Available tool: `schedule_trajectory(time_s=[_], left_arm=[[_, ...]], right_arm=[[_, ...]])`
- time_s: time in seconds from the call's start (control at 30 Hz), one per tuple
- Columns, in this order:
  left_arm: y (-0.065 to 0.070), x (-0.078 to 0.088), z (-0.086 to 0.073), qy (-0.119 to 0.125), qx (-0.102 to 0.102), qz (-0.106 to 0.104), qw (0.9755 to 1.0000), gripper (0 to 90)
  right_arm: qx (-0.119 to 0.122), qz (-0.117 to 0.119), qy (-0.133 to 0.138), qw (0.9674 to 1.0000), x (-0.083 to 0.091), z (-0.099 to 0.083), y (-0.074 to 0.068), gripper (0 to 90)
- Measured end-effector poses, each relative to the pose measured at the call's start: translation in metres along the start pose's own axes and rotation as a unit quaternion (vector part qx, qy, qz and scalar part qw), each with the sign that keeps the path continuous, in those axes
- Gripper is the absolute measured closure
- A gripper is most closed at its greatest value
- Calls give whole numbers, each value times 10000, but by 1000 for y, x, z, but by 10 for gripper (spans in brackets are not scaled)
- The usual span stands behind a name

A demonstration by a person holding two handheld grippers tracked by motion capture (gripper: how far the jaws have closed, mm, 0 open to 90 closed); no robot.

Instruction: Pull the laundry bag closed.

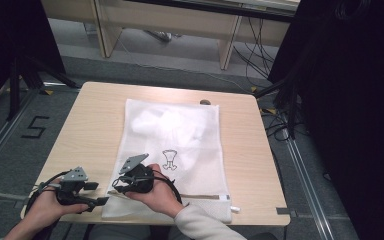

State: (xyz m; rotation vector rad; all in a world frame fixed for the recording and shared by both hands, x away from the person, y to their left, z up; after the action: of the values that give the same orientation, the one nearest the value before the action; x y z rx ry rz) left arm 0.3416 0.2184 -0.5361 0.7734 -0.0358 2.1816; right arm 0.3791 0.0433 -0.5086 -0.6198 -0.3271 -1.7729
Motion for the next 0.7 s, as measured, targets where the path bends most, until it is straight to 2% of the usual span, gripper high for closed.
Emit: schedule_trajectory(time_s=[0.27,0.3,0.37,0.4,0.43,0.47,0.53,0.57,0.7], left_arm=[[0,0,0,10,-2,30,10000,281],[0,0,0,4,3,23,10000,281],[0,0,0,2,1,17,10000,281],[0,0,0,1,9,-14,10000,281],[0,0,0,4,11,-12,10000,281],[1,0,0,-1,84,-13,10000,281],[1,0,0,-2,79,-6,10000,281],[1,0,-1,-6,86,-12,10000,281],[1,-1,-1,2,97,-9,10000,281]], right_arm=[[83,167,-175,9997,-13,-2,-5,660],[4,149,-186,9997,-14,-2,-7,662],[48,154,-212,9996,-14,-2,-6,664],[-20,160,-198,9997,-15,-3,-7,666],[63,183,-225,9996,-15,-3,-5,669],[69,182,-242,9995,-16,-3,-5,672],[2,182,-264,9995,-17,-5,-6,676],[68,191,-267,9994,-18,-5,-5,679],[45,148,-330,9993,-20,-6,-5,691]])
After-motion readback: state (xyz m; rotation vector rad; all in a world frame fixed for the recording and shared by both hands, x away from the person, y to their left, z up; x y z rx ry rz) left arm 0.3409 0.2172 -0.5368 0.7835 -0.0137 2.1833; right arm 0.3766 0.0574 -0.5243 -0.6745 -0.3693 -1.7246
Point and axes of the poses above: each handheld gripper's, and its own axes: x roughly backward along the jaws, z roughly out of its top, y roughly to its right, the point moved 4 cm from there along -x, roughly forward along the jaws, and after that the axes turned 11 degrees about y, right-handed, at the moved point
